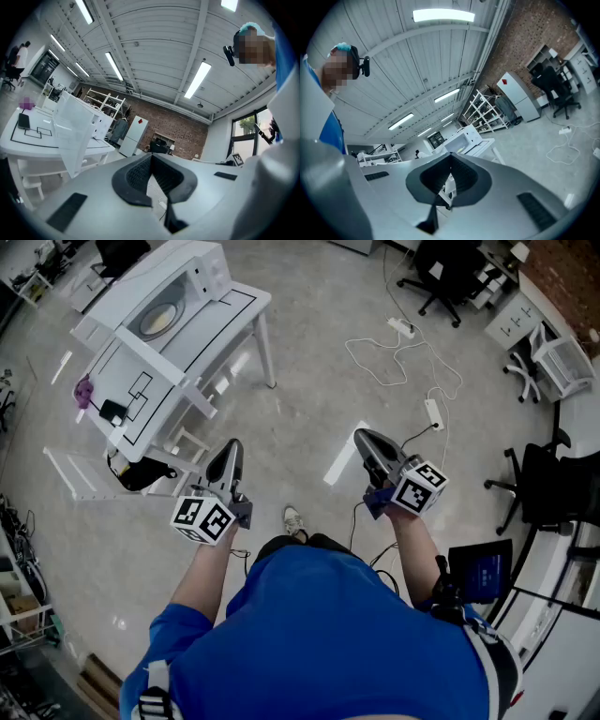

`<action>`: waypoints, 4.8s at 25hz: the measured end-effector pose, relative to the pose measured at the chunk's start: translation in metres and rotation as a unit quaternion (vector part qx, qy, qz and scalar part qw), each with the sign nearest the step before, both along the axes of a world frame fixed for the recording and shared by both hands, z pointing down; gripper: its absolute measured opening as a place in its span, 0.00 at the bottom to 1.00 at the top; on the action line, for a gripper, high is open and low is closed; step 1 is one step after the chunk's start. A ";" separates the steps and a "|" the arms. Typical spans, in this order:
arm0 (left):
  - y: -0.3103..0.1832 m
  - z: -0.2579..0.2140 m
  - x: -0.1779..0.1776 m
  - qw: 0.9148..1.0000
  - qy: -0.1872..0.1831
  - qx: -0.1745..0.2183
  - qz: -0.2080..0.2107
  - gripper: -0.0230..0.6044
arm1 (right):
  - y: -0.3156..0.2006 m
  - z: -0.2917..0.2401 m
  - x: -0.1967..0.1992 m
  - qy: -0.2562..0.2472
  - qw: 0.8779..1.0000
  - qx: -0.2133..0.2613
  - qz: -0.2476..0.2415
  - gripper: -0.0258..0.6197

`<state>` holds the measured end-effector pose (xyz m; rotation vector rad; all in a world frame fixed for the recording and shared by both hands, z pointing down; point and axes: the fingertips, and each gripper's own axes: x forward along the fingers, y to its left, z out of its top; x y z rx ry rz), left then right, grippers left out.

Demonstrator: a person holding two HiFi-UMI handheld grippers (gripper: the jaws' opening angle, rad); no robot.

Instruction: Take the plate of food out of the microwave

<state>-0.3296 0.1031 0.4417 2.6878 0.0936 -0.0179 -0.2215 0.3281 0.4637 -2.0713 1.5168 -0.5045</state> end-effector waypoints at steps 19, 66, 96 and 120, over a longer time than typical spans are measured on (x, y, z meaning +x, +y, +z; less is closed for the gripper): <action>-0.049 -0.013 0.107 1.000 0.027 0.005 -0.001 0.05 | -0.062 -0.008 0.110 0.007 1.000 -0.003 -0.011 0.04; -0.264 -0.006 0.297 0.935 -0.007 0.009 -0.355 0.05 | -0.347 -0.005 0.354 0.056 0.938 -0.044 -0.338 0.04; -0.424 0.068 0.296 0.870 -0.147 0.047 -0.469 0.05 | -0.550 0.041 0.334 0.112 0.851 -0.084 -0.507 0.04; -0.482 0.142 0.342 0.798 -0.420 0.333 -0.273 0.21 | -0.567 0.064 0.332 0.108 0.828 -0.097 -0.541 0.04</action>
